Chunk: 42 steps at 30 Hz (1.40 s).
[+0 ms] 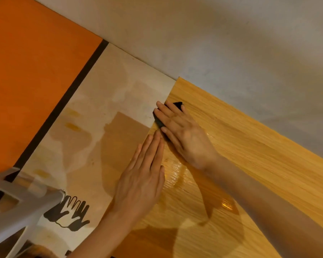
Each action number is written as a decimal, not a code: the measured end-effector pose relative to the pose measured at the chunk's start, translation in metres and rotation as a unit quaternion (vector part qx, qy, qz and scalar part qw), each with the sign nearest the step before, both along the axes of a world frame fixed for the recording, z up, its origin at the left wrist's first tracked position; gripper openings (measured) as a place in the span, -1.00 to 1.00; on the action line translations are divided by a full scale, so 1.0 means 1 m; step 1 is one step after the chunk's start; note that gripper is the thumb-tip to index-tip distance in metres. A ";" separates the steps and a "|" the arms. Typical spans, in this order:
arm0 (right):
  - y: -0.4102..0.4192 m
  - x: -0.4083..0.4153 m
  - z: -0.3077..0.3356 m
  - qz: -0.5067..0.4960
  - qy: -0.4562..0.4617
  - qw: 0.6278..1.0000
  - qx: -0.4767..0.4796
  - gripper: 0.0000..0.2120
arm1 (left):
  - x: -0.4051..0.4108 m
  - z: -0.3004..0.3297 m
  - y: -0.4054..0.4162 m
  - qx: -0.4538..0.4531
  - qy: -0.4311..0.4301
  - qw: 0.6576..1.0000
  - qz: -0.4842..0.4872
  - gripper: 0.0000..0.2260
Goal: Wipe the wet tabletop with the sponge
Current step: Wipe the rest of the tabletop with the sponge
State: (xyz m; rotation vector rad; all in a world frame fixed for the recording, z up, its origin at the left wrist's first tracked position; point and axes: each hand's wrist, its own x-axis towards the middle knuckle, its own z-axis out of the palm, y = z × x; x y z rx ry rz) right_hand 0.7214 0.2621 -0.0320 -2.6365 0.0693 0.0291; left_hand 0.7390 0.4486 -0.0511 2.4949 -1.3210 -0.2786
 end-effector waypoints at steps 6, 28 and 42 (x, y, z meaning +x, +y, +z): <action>-0.043 0.054 -0.003 -0.156 0.003 0.988 -0.002 -0.56 | 0.000 -0.001 -0.001 -0.006 -0.011 1.000 -0.005 -0.48; -0.058 0.064 0.004 -0.055 0.035 0.998 -0.007 -0.61 | -0.001 -0.001 -0.001 -0.026 -0.015 0.999 -0.012 -0.48; -0.060 0.041 0.000 -0.233 0.005 0.972 0.025 -0.57 | -0.001 -0.002 -0.002 -0.026 -0.008 1.000 -0.002 -0.49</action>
